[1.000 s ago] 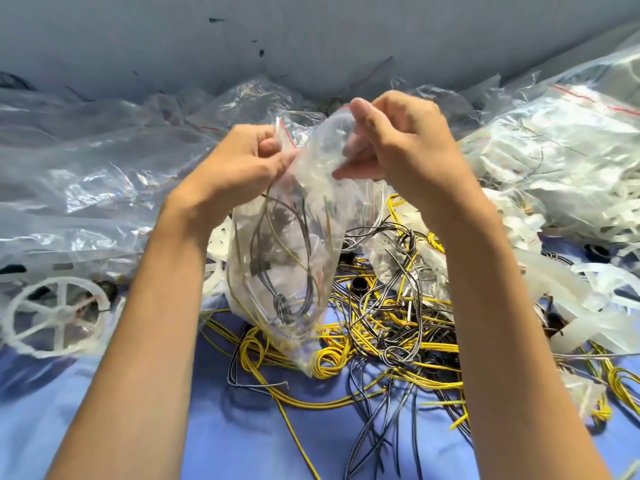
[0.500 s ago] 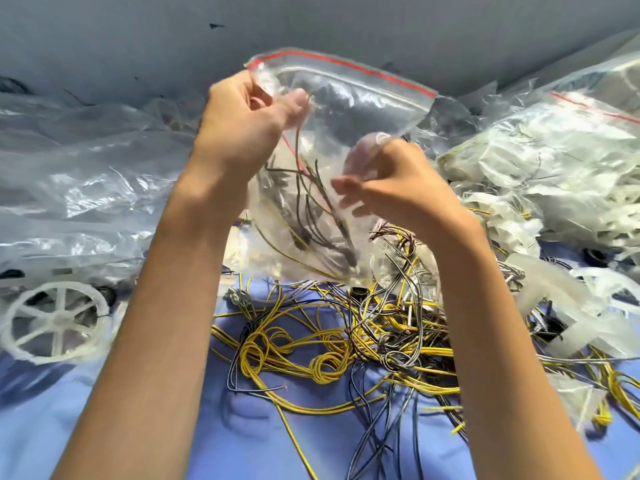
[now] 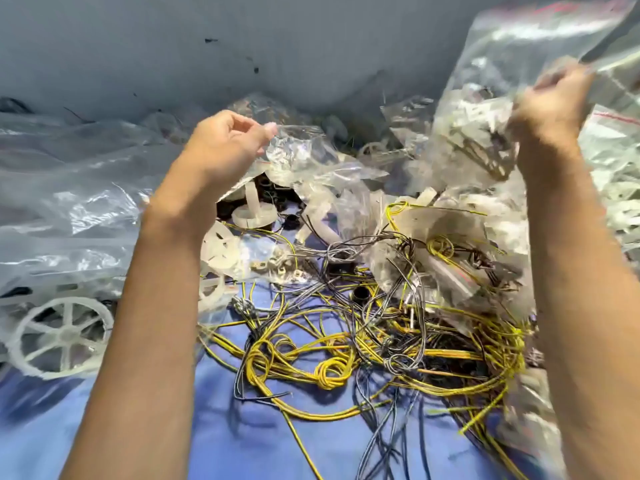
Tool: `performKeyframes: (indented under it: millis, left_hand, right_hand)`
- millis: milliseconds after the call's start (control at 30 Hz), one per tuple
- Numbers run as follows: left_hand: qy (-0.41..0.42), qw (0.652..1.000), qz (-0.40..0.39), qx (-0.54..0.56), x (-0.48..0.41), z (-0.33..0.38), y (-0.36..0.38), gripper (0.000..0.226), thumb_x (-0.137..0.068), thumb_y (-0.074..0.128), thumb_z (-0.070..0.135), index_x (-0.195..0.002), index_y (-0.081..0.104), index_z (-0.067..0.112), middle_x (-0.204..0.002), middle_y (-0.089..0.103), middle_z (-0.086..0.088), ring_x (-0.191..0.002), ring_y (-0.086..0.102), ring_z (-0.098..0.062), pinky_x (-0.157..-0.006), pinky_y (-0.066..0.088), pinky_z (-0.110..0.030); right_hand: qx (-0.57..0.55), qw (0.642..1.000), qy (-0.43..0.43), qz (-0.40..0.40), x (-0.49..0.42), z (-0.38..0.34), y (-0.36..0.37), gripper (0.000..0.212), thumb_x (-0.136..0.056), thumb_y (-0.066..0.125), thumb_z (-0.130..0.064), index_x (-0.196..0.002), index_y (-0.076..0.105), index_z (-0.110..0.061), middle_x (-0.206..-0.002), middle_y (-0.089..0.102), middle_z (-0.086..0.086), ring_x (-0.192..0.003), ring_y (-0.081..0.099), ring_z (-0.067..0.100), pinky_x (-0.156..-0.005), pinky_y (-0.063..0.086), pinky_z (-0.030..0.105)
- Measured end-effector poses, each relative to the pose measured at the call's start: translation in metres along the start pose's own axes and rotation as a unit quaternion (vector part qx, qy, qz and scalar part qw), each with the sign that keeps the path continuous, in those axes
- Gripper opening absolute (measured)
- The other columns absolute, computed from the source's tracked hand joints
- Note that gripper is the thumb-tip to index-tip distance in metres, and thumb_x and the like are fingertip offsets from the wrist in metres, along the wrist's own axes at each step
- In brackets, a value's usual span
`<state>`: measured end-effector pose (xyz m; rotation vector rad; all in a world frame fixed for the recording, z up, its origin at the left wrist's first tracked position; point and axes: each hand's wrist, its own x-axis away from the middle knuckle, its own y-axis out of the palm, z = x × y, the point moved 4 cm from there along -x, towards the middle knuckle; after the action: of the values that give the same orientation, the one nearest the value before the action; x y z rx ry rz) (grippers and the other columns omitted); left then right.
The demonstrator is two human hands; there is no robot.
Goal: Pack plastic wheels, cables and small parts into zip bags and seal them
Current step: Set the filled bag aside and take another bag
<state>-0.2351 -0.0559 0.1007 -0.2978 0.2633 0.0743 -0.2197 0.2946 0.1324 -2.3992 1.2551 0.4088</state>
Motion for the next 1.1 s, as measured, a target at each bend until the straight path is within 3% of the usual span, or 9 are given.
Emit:
performKeyframes:
  millis: [100,233,300,433,533,633,900,1000,1100]
  left_hand:
    - [-0.006,0.997,-0.005,-0.071,-0.005,-0.015,0.004,0.015,-0.089,0.061,0.034,-0.082,0.056,0.023,-0.088,0.060,0.003,-0.076,0.056,-0.008,-0.063,0.041,-0.020]
    - [-0.009,0.926,-0.016,-0.377,-0.009,-0.049,0.006,0.023,-0.089,0.054,0.032,-0.099,0.069,0.018,-0.110,0.065,-0.013,-0.107,0.054,-0.033,-0.088,0.044,-0.031]
    - [-0.033,0.901,-0.058,-0.429,-0.010,-0.068,0.004,0.029,-0.089,0.052,0.035,-0.103,0.070,0.017,-0.120,0.060,-0.020,-0.118,0.047,-0.036,-0.099,0.040,-0.040]
    - [-0.106,0.877,-0.103,-0.456,-0.014,-0.093,-0.006,0.040,-0.091,0.047,0.047,-0.103,0.070,0.016,-0.142,0.040,-0.023,-0.138,0.024,-0.033,-0.111,0.025,-0.047]
    - [-0.146,0.870,-0.111,-0.457,-0.014,-0.100,-0.011,0.057,-0.091,0.046,0.054,-0.110,0.064,0.003,-0.141,0.039,-0.027,-0.136,0.026,-0.039,-0.110,0.026,-0.052]
    - [-0.154,0.891,-0.088,-0.418,-0.010,-0.100,-0.016,0.049,-0.091,0.049,0.051,-0.085,0.055,0.002,-0.128,0.050,-0.025,-0.123,0.042,-0.040,-0.103,0.037,-0.051]
    - [-0.096,0.919,-0.030,-0.382,-0.005,-0.068,-0.027,0.046,-0.092,0.049,0.044,-0.066,0.046,0.007,-0.099,0.062,-0.024,-0.083,0.050,-0.033,-0.071,0.037,-0.035]
    - [-0.056,0.925,-0.055,-0.373,-0.003,-0.048,-0.023,0.046,-0.092,0.048,0.048,-0.082,0.063,0.006,-0.095,0.066,-0.015,-0.087,0.054,-0.031,-0.069,0.038,-0.033]
    - [-0.025,0.918,-0.133,-0.374,0.005,-0.025,-0.012,0.046,-0.092,0.046,0.055,-0.088,0.067,0.014,-0.093,0.064,-0.007,-0.086,0.053,-0.025,-0.071,0.038,-0.030]
  right_hand:
    - [0.160,0.977,0.140,-0.005,0.005,0.042,-0.002,0.061,-0.085,0.048,-0.018,-0.141,0.026,-0.009,-0.145,0.029,0.017,-0.131,0.033,0.032,-0.107,0.030,0.038]
    - [0.248,0.967,-0.066,0.012,0.040,0.020,0.010,0.077,-0.077,0.047,-0.011,-0.148,0.021,-0.022,-0.155,0.009,0.015,-0.138,0.014,0.044,-0.104,0.027,0.058]
    - [0.290,0.943,-0.161,-0.025,0.055,0.008,0.023,0.076,-0.075,0.050,-0.013,-0.146,0.028,-0.032,-0.157,0.009,0.009,-0.140,0.013,0.040,-0.104,0.022,0.062]
    - [0.417,0.867,-0.148,-0.229,0.061,0.025,0.045,0.061,-0.083,0.063,-0.030,-0.139,0.041,-0.038,-0.158,0.015,0.002,-0.144,0.009,0.025,-0.108,0.004,0.067]
    - [0.394,0.881,-0.065,-0.252,0.039,0.038,0.042,0.058,-0.085,0.060,-0.032,-0.140,0.040,-0.032,-0.151,0.027,0.015,-0.140,0.021,0.034,-0.111,0.015,0.064]
    - [0.358,0.897,-0.023,-0.258,0.022,0.043,0.040,0.070,-0.082,0.061,-0.040,-0.144,0.031,-0.026,-0.145,0.039,0.016,-0.133,0.035,0.037,-0.108,0.032,0.055]
    - [0.338,0.899,0.048,-0.275,0.036,0.044,0.040,0.095,-0.083,0.058,-0.061,-0.151,-0.002,-0.033,-0.159,-0.011,0.014,-0.144,-0.012,0.037,-0.112,0.000,0.065]
    - [0.399,0.891,0.015,-0.215,0.043,0.026,0.029,0.081,-0.085,0.053,-0.061,-0.148,0.020,-0.023,-0.158,-0.011,0.015,-0.144,-0.010,0.039,-0.108,-0.001,0.067]
    - [0.334,0.921,-0.078,-0.185,0.056,-0.011,0.021,0.058,-0.088,0.052,-0.056,-0.131,0.048,-0.017,-0.149,0.030,0.015,-0.136,0.028,0.034,-0.108,0.025,0.054]
